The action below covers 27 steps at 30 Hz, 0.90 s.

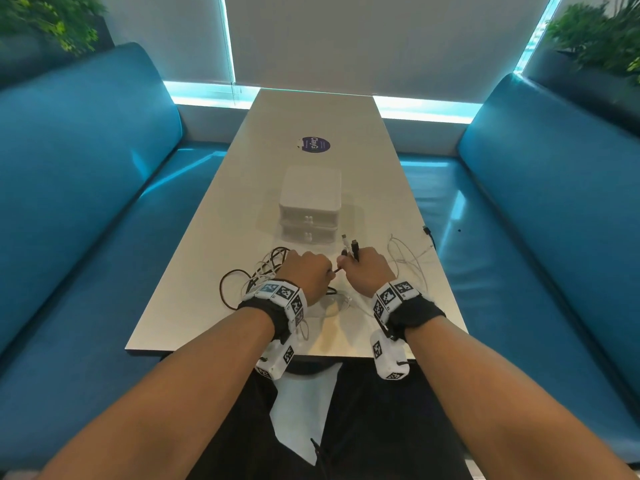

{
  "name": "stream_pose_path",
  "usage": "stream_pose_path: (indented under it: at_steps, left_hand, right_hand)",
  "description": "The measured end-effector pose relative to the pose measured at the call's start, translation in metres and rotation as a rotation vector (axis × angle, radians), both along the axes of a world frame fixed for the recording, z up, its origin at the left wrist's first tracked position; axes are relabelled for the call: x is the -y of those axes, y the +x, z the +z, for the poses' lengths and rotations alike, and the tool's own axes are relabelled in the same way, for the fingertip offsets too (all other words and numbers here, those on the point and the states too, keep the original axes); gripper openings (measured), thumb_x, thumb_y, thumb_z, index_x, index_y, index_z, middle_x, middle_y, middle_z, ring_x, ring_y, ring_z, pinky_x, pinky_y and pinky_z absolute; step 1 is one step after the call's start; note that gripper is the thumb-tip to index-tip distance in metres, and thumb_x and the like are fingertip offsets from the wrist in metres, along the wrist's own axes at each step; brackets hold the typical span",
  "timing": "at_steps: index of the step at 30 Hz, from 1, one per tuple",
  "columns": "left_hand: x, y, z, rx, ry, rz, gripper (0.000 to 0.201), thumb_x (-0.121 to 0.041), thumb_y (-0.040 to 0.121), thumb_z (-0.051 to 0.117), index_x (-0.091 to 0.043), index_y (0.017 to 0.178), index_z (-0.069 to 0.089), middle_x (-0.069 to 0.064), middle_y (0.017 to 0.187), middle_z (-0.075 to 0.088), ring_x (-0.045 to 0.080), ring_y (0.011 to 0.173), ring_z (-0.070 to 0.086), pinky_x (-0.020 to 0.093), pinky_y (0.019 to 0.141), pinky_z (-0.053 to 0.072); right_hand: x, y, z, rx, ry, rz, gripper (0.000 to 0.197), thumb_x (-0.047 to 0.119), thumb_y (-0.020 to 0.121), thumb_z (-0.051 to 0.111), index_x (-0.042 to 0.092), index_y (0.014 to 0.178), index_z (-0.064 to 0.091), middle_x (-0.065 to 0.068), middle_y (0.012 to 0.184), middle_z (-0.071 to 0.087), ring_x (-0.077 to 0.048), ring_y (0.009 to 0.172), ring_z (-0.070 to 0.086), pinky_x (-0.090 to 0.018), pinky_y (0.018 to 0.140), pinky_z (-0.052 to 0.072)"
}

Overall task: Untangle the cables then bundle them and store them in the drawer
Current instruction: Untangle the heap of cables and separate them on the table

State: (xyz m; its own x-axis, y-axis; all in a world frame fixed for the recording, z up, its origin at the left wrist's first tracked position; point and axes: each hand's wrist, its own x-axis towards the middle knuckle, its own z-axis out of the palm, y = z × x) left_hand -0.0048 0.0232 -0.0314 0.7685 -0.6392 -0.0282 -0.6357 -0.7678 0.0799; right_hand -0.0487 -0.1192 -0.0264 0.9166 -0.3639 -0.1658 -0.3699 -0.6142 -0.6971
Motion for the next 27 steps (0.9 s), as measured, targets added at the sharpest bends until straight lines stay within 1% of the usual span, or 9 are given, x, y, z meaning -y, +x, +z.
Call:
stream_pose_path:
  at_steps: [3, 5, 9, 13, 15, 18, 22, 25, 27]
  left_hand:
    - [-0.001, 0.002, -0.002, 0.004, -0.05, -0.02, 0.025, -0.032, 0.106, 0.04, -0.025, 0.102, 0.064, -0.004, 0.092, 0.072, 0.022, 0.086, 0.064, 0.042, 0.089, 0.039]
    - [-0.003, 0.0, -0.005, 0.01, -0.072, -0.024, 0.025, -0.033, 0.107, 0.038, -0.025, 0.105, 0.061, -0.004, 0.094, 0.073, 0.023, 0.088, 0.065, 0.041, 0.089, 0.039]
    - [-0.006, -0.004, -0.005, -0.023, -0.047, -0.009, 0.028, -0.035, 0.108, 0.037, -0.02, 0.104, 0.06, 0.001, 0.093, 0.072, 0.027, 0.088, 0.065, 0.04, 0.089, 0.036]
    - [-0.012, 0.0, 0.0, -0.053, 0.108, -0.043, 0.028, -0.031, 0.107, 0.039, -0.02, 0.106, 0.065, 0.002, 0.099, 0.072, 0.027, 0.096, 0.066, 0.041, 0.096, 0.034]
    - [-0.012, 0.001, 0.003, -0.052, 0.137, -0.051, 0.025, -0.029, 0.106, 0.042, -0.022, 0.105, 0.065, 0.001, 0.1, 0.072, 0.026, 0.097, 0.065, 0.042, 0.099, 0.033]
    - [-0.01, -0.004, 0.006, -0.063, 0.162, -0.037, 0.027, -0.029, 0.106, 0.041, -0.02, 0.102, 0.066, 0.003, 0.096, 0.072, 0.026, 0.095, 0.065, 0.042, 0.1, 0.03]
    - [-0.009, -0.01, 0.005, -0.073, 0.161, -0.039, 0.025, -0.027, 0.103, 0.042, -0.019, 0.101, 0.065, 0.002, 0.091, 0.073, 0.025, 0.091, 0.066, 0.044, 0.1, 0.027]
    - [-0.006, -0.014, 0.006, -0.105, 0.148, -0.044, 0.023, -0.025, 0.103, 0.042, -0.018, 0.102, 0.064, 0.0, 0.086, 0.069, 0.024, 0.086, 0.062, 0.044, 0.101, 0.026]
    - [-0.006, -0.014, 0.006, -0.103, 0.158, -0.049, 0.022, -0.024, 0.102, 0.043, -0.017, 0.101, 0.063, -0.001, 0.081, 0.065, 0.024, 0.084, 0.059, 0.044, 0.102, 0.027]
  right_hand:
    - [-0.005, 0.0, -0.004, 0.004, 0.06, -0.019, 0.033, 0.042, 0.092, 0.057, 0.011, 0.089, 0.068, -0.004, 0.078, 0.064, -0.023, 0.077, 0.061, -0.029, 0.061, 0.04]
    - [-0.007, 0.0, -0.007, -0.006, 0.073, -0.025, 0.027, 0.036, 0.093, 0.058, 0.01, 0.089, 0.065, -0.003, 0.077, 0.062, -0.024, 0.079, 0.061, -0.029, 0.062, 0.04]
    - [-0.006, 0.003, -0.005, -0.032, -0.067, -0.012, 0.026, 0.03, 0.095, 0.055, 0.007, 0.093, 0.066, -0.008, 0.081, 0.064, -0.027, 0.076, 0.06, -0.03, 0.059, 0.039]
    - [0.009, 0.004, -0.005, -0.074, -0.275, -0.032, 0.032, 0.029, 0.1, 0.046, 0.005, 0.11, 0.066, -0.018, 0.102, 0.068, -0.036, 0.095, 0.064, -0.037, 0.077, 0.049]
    - [0.01, 0.0, -0.006, -0.043, -0.291, -0.003, 0.033, 0.03, 0.103, 0.042, 0.006, 0.111, 0.063, -0.017, 0.103, 0.068, -0.036, 0.098, 0.063, -0.04, 0.082, 0.05]
    - [0.004, -0.001, -0.005, 0.071, -0.125, 0.042, 0.035, 0.029, 0.104, 0.035, 0.005, 0.1, 0.06, -0.016, 0.093, 0.066, -0.034, 0.087, 0.062, -0.041, 0.077, 0.049]
    - [-0.006, 0.003, 0.002, 0.128, 0.289, 0.109, 0.035, 0.027, 0.104, 0.037, 0.006, 0.088, 0.059, -0.008, 0.077, 0.068, -0.025, 0.076, 0.065, -0.049, 0.086, 0.056]
    - [-0.016, 0.005, 0.004, 0.122, 0.301, 0.174, 0.026, 0.028, 0.101, 0.04, 0.014, 0.088, 0.058, 0.006, 0.062, 0.06, -0.017, 0.064, 0.057, -0.044, 0.076, 0.052]
    - [-0.02, 0.005, 0.006, 0.115, 0.299, 0.169, 0.024, 0.029, 0.099, 0.043, 0.017, 0.087, 0.06, 0.008, 0.057, 0.054, -0.015, 0.058, 0.052, -0.038, 0.068, 0.046]
